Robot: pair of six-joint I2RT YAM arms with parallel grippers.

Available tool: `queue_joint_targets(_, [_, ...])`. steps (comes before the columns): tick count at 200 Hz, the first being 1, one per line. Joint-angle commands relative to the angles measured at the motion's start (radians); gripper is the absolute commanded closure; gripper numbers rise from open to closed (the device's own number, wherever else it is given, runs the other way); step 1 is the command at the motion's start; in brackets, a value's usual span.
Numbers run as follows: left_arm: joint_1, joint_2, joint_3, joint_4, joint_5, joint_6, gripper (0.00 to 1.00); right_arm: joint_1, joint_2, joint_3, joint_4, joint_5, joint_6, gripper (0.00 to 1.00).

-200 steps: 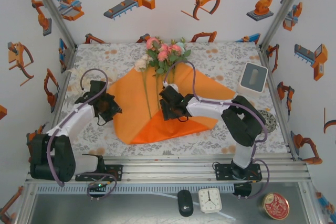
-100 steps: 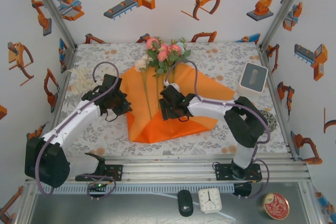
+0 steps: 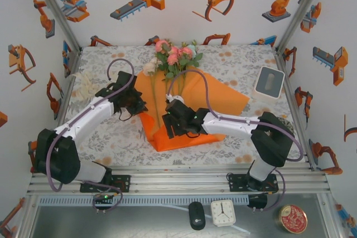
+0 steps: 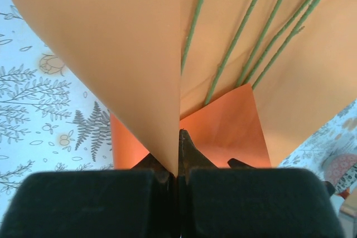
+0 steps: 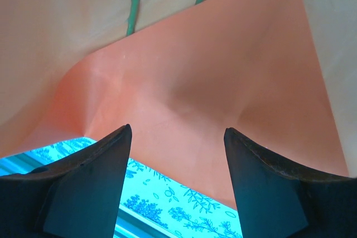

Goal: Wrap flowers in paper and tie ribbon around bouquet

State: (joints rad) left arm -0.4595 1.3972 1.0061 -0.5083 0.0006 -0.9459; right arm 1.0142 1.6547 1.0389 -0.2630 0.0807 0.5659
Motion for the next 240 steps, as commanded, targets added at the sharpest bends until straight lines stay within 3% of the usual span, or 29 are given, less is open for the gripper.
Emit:
queue_joint_targets(1, [-0.005, 0.019, 0.037, 0.038, 0.024, -0.021, 1.0, 0.0, -0.064, -0.049, 0.058, -0.148, -0.053, 0.39])
queue_joint_targets(40, [-0.01, 0.058, 0.069, 0.059, 0.042, -0.006, 1.0, 0.0, -0.186, -0.184, 0.251, -0.409, -0.016, 0.2])
queue_joint_targets(44, [-0.012, 0.062, 0.07, 0.062, 0.042, -0.007, 1.0, 0.0, -0.19, -0.193, 0.275, -0.425, -0.001, 0.11])
queue_joint_targets(50, [-0.014, 0.067, 0.071, 0.066, 0.042, -0.01, 1.0, 0.0, -0.196, -0.207, 0.315, -0.437, 0.03, 0.08])
queue_joint_targets(78, [-0.029, 0.086, 0.074, 0.083, 0.048, -0.022, 1.0, 0.0, -0.134, -0.178, 0.376, -0.408, 0.126, 0.07])
queue_joint_targets(106, [-0.054, 0.112, 0.077, 0.124, 0.08, -0.034, 1.0, 0.0, -0.029, -0.103, 0.364, -0.34, 0.198, 0.13])
queue_joint_targets(139, [-0.084, 0.154, 0.101, 0.136, 0.1, -0.035, 0.98, 0.0, 0.027, -0.076, 0.369, -0.264, 0.224, 0.39])
queue_joint_targets(169, [-0.086, 0.162, 0.111, 0.149, 0.106, -0.012, 0.92, -0.002, 0.064, -0.084, 0.381, -0.258, 0.247, 0.8])
queue_joint_targets(181, [-0.084, 0.169, 0.127, 0.161, 0.129, 0.017, 0.82, -0.002, 0.065, -0.104, 0.393, -0.249, 0.263, 0.89])
queue_joint_targets(195, [-0.081, 0.178, 0.163, 0.167, 0.155, 0.076, 0.63, -0.002, 0.059, -0.135, 0.424, -0.236, 0.281, 0.99])
queue_joint_targets(217, [-0.057, 0.151, 0.227, 0.125, 0.102, 0.204, 0.38, -0.002, 0.044, -0.179, 0.435, -0.206, 0.299, 1.0])
queue_joint_targets(240, [0.009, 0.077, 0.24, 0.082, -0.024, 0.292, 0.27, -0.002, 0.029, -0.212, 0.426, -0.178, 0.306, 1.0])
